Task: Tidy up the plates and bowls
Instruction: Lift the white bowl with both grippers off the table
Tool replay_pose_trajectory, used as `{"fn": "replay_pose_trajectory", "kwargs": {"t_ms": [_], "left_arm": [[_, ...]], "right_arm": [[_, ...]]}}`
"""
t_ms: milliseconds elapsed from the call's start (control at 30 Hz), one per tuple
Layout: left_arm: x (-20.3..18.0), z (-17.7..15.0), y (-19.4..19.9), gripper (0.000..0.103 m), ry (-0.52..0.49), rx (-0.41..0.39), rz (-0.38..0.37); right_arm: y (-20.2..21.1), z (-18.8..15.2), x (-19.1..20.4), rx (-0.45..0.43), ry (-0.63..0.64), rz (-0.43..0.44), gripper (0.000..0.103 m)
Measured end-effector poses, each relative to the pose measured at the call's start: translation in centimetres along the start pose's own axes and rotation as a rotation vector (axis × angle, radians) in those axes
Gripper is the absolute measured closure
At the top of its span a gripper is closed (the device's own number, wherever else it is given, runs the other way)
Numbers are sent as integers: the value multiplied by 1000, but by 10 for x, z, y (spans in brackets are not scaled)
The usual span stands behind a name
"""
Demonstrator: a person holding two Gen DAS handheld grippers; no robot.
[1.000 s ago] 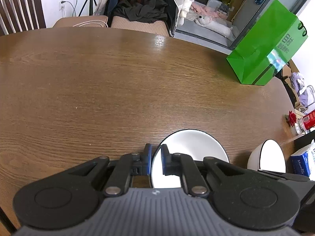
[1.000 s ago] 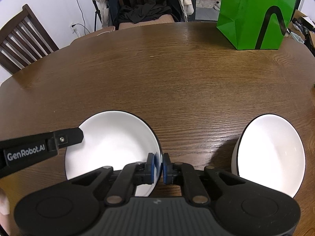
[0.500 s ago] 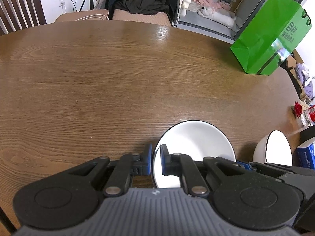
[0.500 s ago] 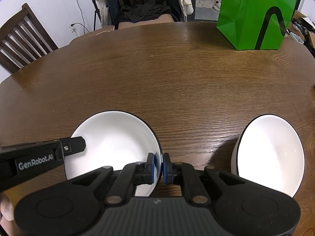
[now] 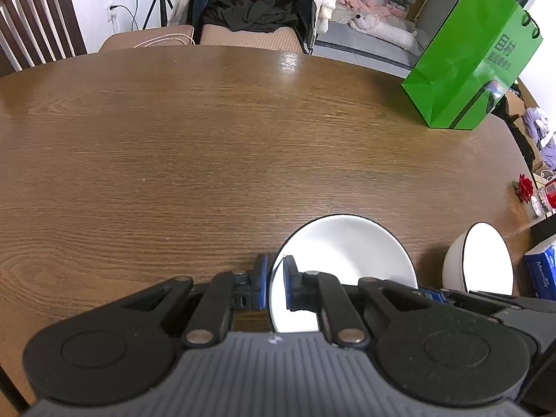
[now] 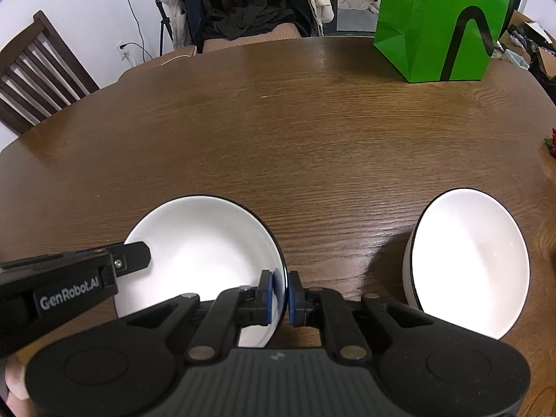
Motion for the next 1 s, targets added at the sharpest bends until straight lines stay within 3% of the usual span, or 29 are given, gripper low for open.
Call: {"fn": "replay_pose_trajectory", "kwargs": {"t_ms": [1000], "left_arm": [[-8,-37,77,93,4,-62,4]], "right_arm": [[66,-36,-4,-56,15,22,94]]}}
Point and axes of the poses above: each gripper's, at about its wrist camera, not at the fingertips, and y roughly against the way its jaws point, x to its left, z to its top, the point moved 8 cm from there along -y, roughly the way its jaws point, and after that the axes turned 4 degrees about -x, right-handed, at the moved point
